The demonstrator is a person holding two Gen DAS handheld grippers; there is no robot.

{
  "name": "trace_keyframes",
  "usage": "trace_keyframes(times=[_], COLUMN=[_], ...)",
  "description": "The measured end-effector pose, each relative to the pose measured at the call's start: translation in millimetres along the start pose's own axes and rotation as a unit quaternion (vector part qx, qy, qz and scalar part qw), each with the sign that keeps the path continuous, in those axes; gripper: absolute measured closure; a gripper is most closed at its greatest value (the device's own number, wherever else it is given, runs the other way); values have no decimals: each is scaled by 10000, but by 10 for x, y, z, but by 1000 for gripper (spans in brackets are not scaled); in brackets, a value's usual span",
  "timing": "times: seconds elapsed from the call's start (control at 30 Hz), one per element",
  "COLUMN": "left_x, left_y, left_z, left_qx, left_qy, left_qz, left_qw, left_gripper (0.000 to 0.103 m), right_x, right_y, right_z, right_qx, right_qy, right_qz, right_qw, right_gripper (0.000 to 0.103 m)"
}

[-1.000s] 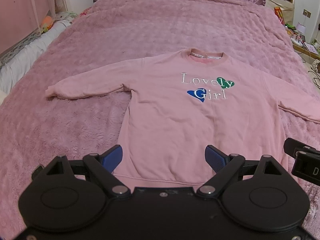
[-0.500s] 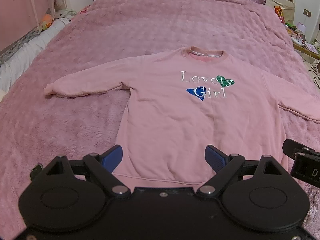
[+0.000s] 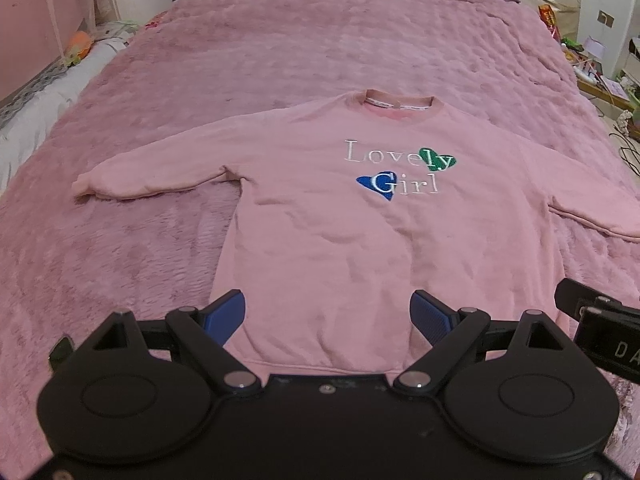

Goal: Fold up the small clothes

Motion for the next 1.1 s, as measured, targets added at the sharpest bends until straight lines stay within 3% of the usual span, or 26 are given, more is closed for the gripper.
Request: trace_keyframes(times=[0.1, 0.27, 0.37, 0.57, 0.93, 1.1], left_x=[20, 126, 237, 455, 715, 700], left_y=[100, 342, 524, 1023, 2145, 2537], left_z=[58, 148, 223, 468, 1200, 1626], left_qx=[-119, -299, -559, -1167, -1573, -1805], left_qy=[-58, -7, 27, -73, -45, -137], left_qz=[35, 162, 176, 222, 590, 594], left_qw=[9999, 9994, 9983, 9929, 9858, 9817], left_gripper=[8, 8, 8, 8, 8, 8], right_x=[25, 89, 148, 252, 144, -67], right_y=[48, 171, 424, 1228, 2769, 3388], right_z=[7, 66, 115, 231, 864, 1225], right_qx=[80, -172, -240, -386, -1822, -1856], right_qy=[237, 607, 697, 864, 813, 962], right_qz=[80, -415, -105, 1009, 1831, 2441], right_qw=[9997, 9971, 9972, 9904, 9626, 9469], right_gripper=[0, 0, 0, 0, 0, 6])
Point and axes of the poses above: each gripper's, at about its wrist camera, not at the fingertips, and z roughly the way its jaws point, y to its right, x to its top, the point moved 5 cm from there along z, roughly the way its jaws point, and after that the axes turned 13 degrees about -z, right-handed, at the moved point
